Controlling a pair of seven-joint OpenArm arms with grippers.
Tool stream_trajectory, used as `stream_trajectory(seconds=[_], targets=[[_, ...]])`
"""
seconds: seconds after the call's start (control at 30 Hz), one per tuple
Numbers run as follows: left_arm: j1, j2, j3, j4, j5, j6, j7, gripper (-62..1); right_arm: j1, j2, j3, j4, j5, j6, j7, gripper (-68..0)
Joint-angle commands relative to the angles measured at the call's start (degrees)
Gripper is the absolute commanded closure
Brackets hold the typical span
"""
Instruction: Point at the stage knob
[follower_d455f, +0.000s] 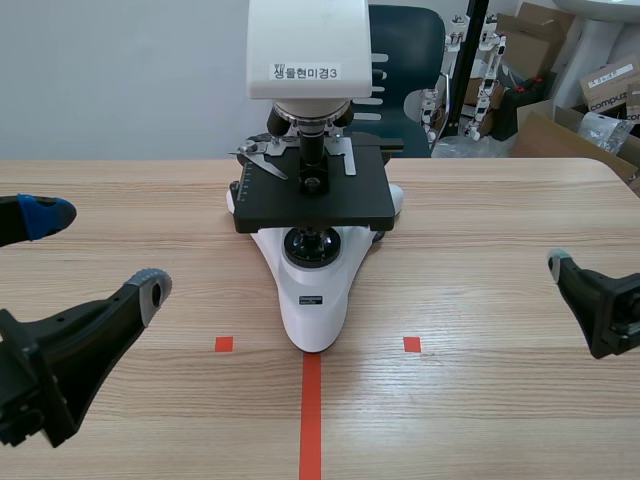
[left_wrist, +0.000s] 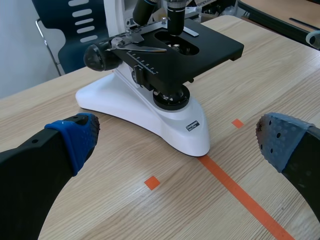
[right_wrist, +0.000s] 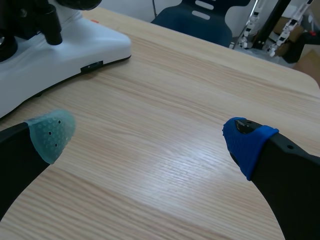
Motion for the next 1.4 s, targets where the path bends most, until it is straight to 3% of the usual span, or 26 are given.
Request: stream_trajectory(seconds=[0.0, 0.1, 0.17, 0.33, 0.47, 0.67, 0.8, 0.93, 1.03, 1.1, 1.37], targets=[[-0.04, 0.59, 0.37, 0.35, -0.59, -0.11, -0.79, -62.3, 3.13, 1.09, 0.35, -0.81, 0.39, 2.16, 1.97, -66.9], [-0.04, 0.59, 0.37, 0.35, -0.59, -0.11, -0.79, -62.3, 8.17, 1.07, -1.03, -5.99, 0.35, 5.18, 3.02, -59.0], [-0.04, 0.59, 0.37, 0.35, -0.59, -0.11, -0.79, -62.3, 11.54, 1.03, -2.91, -9.07, -0.07, 5.4, 3.13, -55.9], [-0.04, 0.59, 0.37, 0.35, -0.59, -0.11, -0.76, -62.3, 20.96, 0.44, -9.9, -16.68, -3.3, 7.28, 4.96, -53.9], [-0.04, 0.59, 0.37, 0.35, -0.59, -0.11, -0.76, -62.3, 27.71, -0.24, -15.98, -21.09, -9.03, 7.28, 8.17, -47.4], [-0.04, 0.59, 0.37, 0.35, -0.59, -0.11, -0.74, -62.3, 34.21, -0.59, -23.26, -24.65, -12.66, 7.23, 14.88, -42.0], [-0.04, 0.59, 0.37, 0.35, -0.59, -0.11, -0.74, -62.3, 37.4, -2.97, -25.66, -27.74, -16.22, 7.23, 15.91, -35.8], [-0.04, 0.61, 0.37, 0.35, -0.59, -0.11, -0.63, -62.3, 38.32, -5.68, -27.17, -30.95, -20.65, 4.83, 19.67, -24.7], [-0.04, 0.59, 0.37, 0.35, -0.59, -0.11, -0.59, -62.3, 38.73, -7.8, -27.43, -33.24, -23.15, 4.63, 22.93, -12.1], [-0.04, 0.59, 0.37, 0.35, -0.59, -0.11, -0.59, -62.3, 38.93, -9.25, -27.45, -34.47, -24.81, 4.42, 24.15, -7.1], [-0.04, 0.59, 0.37, 0.35, -0.59, -0.11, -0.61, -62.3, 39.52, -14.86, -27.45, -38.36, -28.28, 0.07, 26.91, -0.8]])
